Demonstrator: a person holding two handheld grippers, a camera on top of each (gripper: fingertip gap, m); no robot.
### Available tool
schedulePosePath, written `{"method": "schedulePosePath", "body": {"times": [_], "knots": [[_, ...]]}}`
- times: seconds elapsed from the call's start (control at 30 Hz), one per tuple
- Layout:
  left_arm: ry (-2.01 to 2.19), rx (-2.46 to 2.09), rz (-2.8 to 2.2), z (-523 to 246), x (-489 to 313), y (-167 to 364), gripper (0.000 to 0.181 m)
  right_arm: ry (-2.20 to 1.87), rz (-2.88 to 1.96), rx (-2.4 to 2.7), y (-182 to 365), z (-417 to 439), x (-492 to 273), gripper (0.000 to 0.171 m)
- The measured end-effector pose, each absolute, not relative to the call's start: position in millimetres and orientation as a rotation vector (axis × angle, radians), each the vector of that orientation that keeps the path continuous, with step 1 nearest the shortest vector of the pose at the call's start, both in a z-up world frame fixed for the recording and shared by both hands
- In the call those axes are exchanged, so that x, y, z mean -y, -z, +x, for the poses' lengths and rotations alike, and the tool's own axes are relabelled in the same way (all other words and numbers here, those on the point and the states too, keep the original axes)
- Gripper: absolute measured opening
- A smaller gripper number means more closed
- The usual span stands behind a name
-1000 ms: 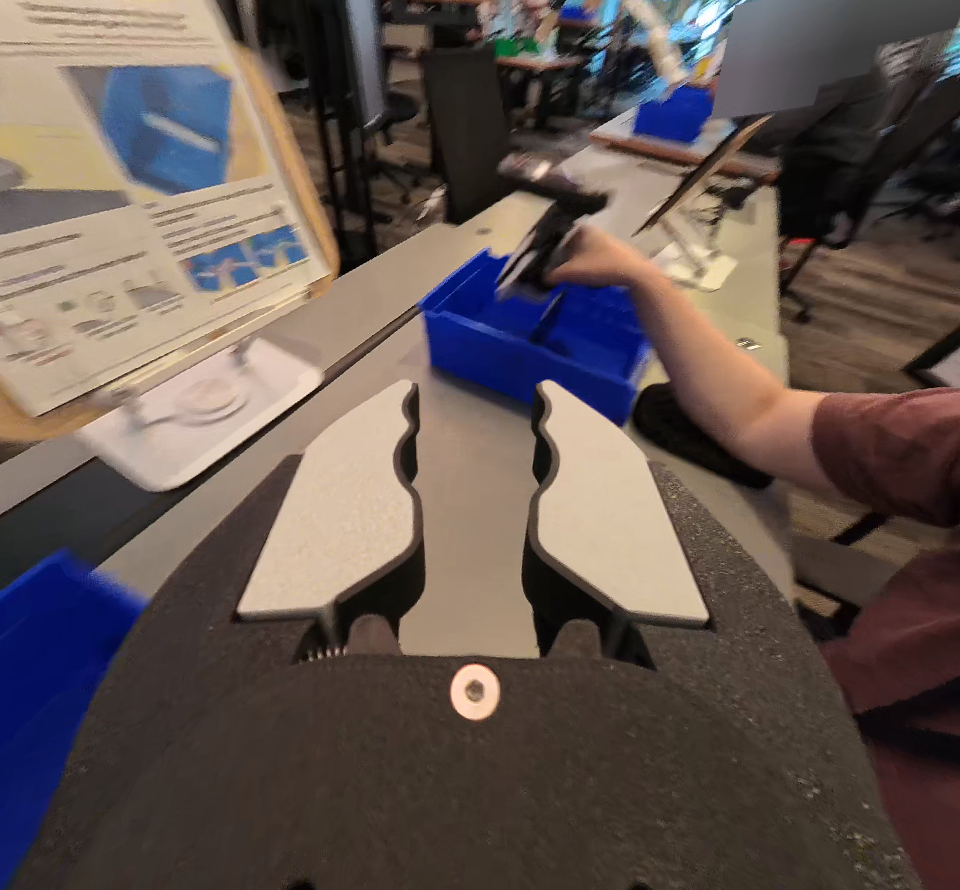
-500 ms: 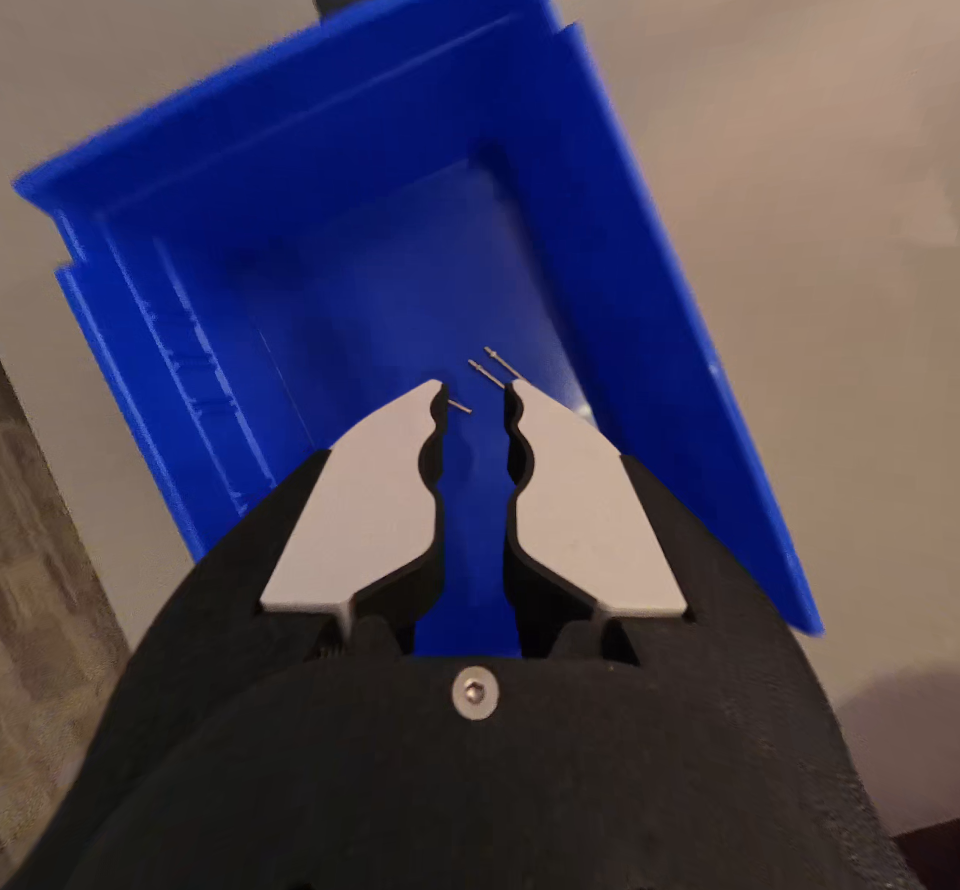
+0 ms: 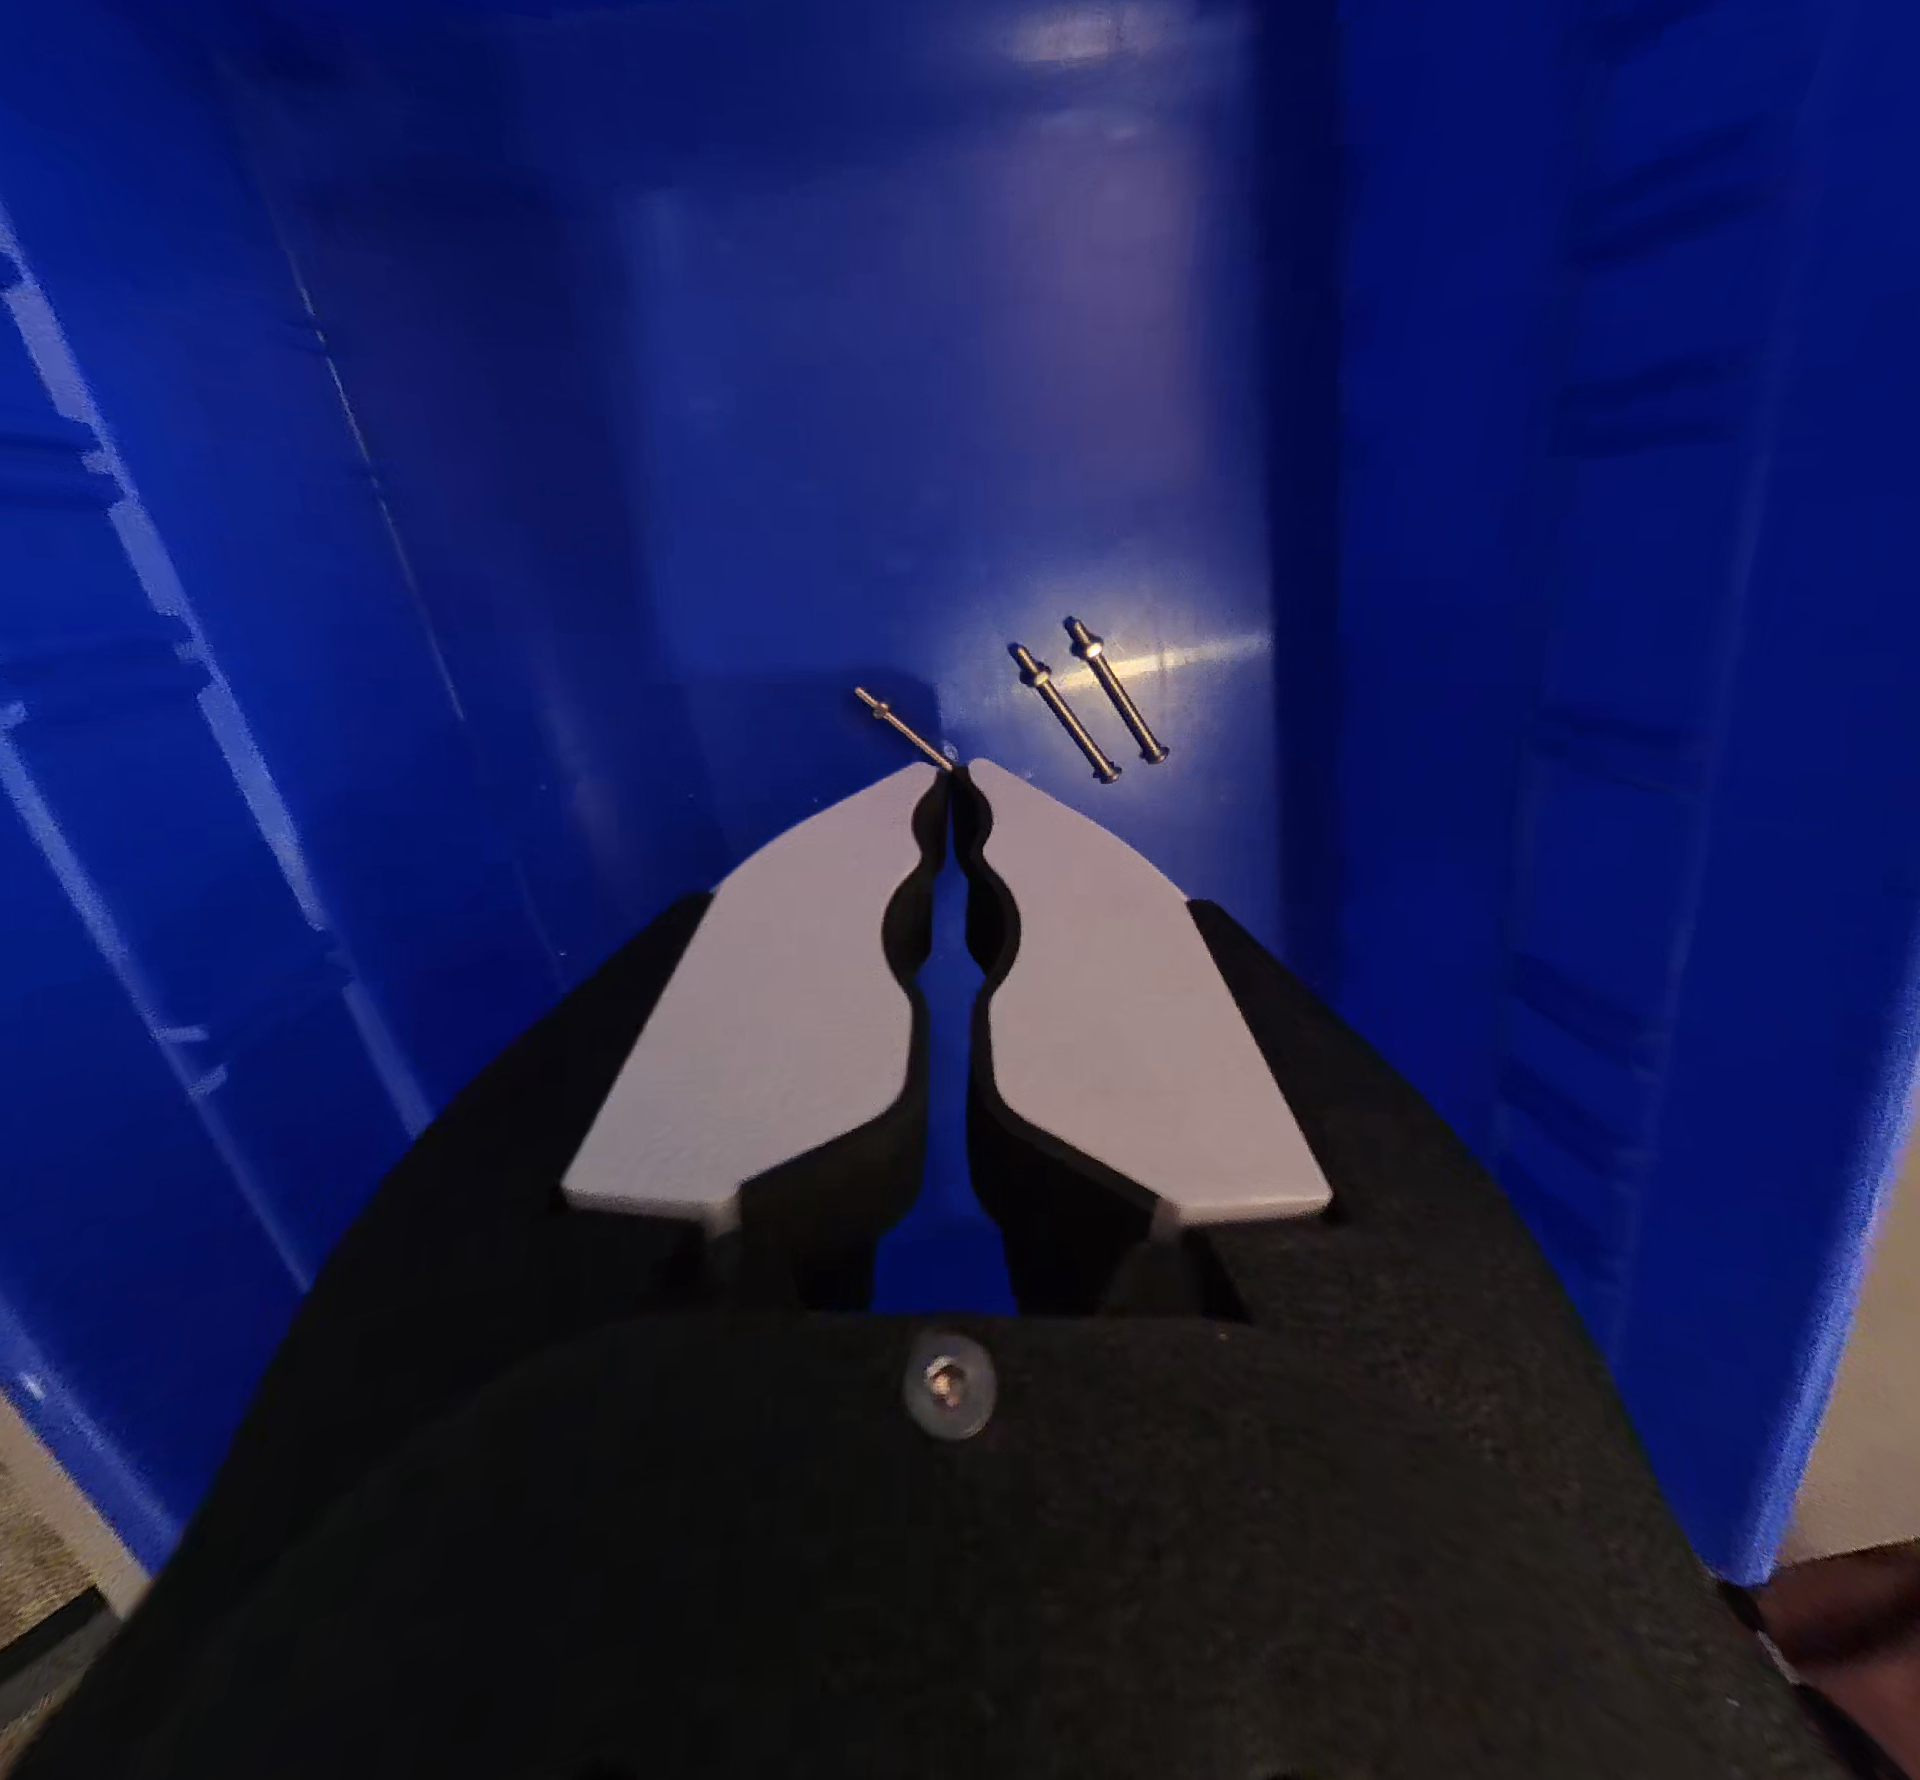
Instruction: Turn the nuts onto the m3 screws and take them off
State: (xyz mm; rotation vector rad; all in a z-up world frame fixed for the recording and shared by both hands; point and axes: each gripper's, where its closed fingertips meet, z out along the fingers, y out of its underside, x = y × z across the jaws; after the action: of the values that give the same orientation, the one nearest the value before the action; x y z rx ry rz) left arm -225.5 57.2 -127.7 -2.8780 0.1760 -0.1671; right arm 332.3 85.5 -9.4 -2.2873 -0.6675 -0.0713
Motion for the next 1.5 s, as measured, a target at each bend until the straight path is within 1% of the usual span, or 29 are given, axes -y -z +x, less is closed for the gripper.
{"method": "schedulePosePath", "body": {"times": [0.07,0.13,0.4,0.63,0.83,1.0,1.07,1.13,1.23,1.3,1.4,1.5], "knots": [[0.148,-0.169,-2.881,-228,-57,128,0.005,0.076,-2.295,0.666,10,333,-85,0.026],[0.153,-0.179,-2.886,-226,-57,130,0.004,0.078,-2.296,0.663,10,334,-85,0.026],[0.101,-0.177,-2.972,-228,-52,149,0.012,0.081,-2.307,0.647,10,338,-84,0.027],[0.086,-0.175,-2.982,-227,-55,155,0.011,0.092,-2.321,0.662,13,337,-83,0.028],[0.036,-0.201,-3.018,-233,-48,155,0.003,0.108,-2.329,0.68,15,337,-82,0.028],[0.038,-0.22,-3.006,-237,-46,148,0.003,0.113,-2.324,0.68,14,337,-82,0.028],[0.062,-0.209,-2.935,-238,-49,128,0.003,0.12,-2.318,0.679,12,337,-82,0.028],[0.152,-0.222,-2.806,-230,-52,95,0.003,0.12,-2.305,0.677,9,336,-82,0.027],[0.442,-0.35,-2.457,-188,-54,21,0.003,0.114,-2.273,0.692,3,328,-81,0.027],[0.68,-0.522,-2.178,-144,-40,-34,0.003,0.081,-2.231,0.727,-3,314,-79,0.027],[0.9,-0.776,-1.802,-82,-5,-96,0.002,-0.113,-2.09,0.828,-23,267,-70,0.027],[0.992,-0.906,-1.582,-35,19,-119,0.002,-0.479,-1.801,0.94,-65,195,-40,0.027]]}}
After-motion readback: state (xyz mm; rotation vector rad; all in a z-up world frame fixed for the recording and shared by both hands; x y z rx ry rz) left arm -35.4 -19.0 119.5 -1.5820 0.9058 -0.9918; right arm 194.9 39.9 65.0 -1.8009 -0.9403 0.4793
